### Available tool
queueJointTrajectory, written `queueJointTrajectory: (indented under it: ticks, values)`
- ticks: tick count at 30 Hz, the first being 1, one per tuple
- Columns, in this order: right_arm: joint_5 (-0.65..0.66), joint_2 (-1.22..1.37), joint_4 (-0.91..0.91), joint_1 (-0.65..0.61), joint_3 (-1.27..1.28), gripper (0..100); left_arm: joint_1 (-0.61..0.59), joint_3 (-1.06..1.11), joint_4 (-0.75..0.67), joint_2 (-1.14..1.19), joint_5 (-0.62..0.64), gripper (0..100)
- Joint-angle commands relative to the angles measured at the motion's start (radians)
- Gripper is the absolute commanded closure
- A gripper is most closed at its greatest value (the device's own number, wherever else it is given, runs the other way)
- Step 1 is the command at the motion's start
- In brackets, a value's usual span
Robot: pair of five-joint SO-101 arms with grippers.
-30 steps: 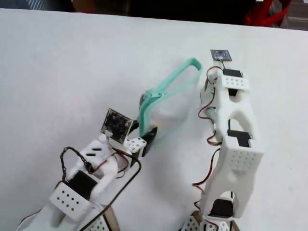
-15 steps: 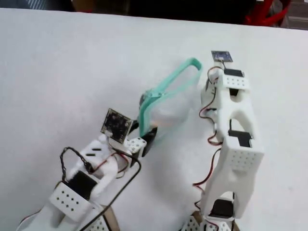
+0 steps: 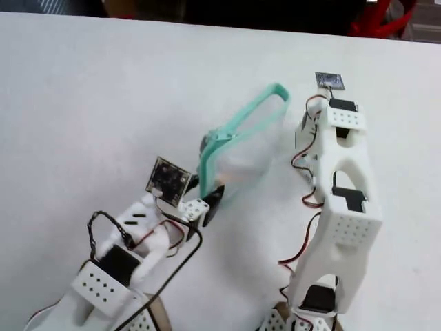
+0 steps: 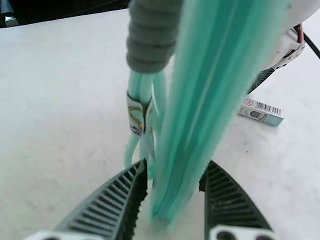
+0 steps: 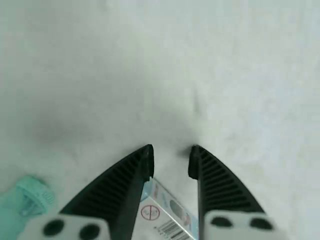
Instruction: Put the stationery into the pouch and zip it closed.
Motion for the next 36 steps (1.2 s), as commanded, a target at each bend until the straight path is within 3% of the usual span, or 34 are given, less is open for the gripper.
queueJointTrajectory:
  ticks: [1, 8, 15, 21, 28, 33, 36]
  values:
    - [0.048, -0.108, 0.05, 0.004, -0.04, 87.2, -0.005, -0.006, -0.026, -0.002, -0.021, 82]
    - [0.055, -0.34, 0.117, -0.048, -0.04, 87.2, -0.018, -0.005, -0.029, 0.001, -0.078, 82]
    - [0.06, -0.526, 0.18, -0.05, -0.035, 87.2, -0.019, 0.063, -0.152, -0.001, -0.087, 82]
    - [0.066, -0.579, 0.355, -0.024, -0.038, 87.1, -0.021, 0.063, -0.153, -0.004, -0.087, 82]
    - [0.509, -0.555, 0.395, -0.025, 0.008, 86.8, -0.021, 0.068, -0.153, -0.004, -0.087, 82]
    - [0.54, -0.516, 0.366, -0.018, 0.06, 85.5, -0.021, 0.064, -0.153, -0.004, -0.087, 82]
    - [0.548, -0.493, 0.371, -0.022, 0.091, 75.8, -0.022, 0.066, -0.153, -0.004, -0.087, 82]
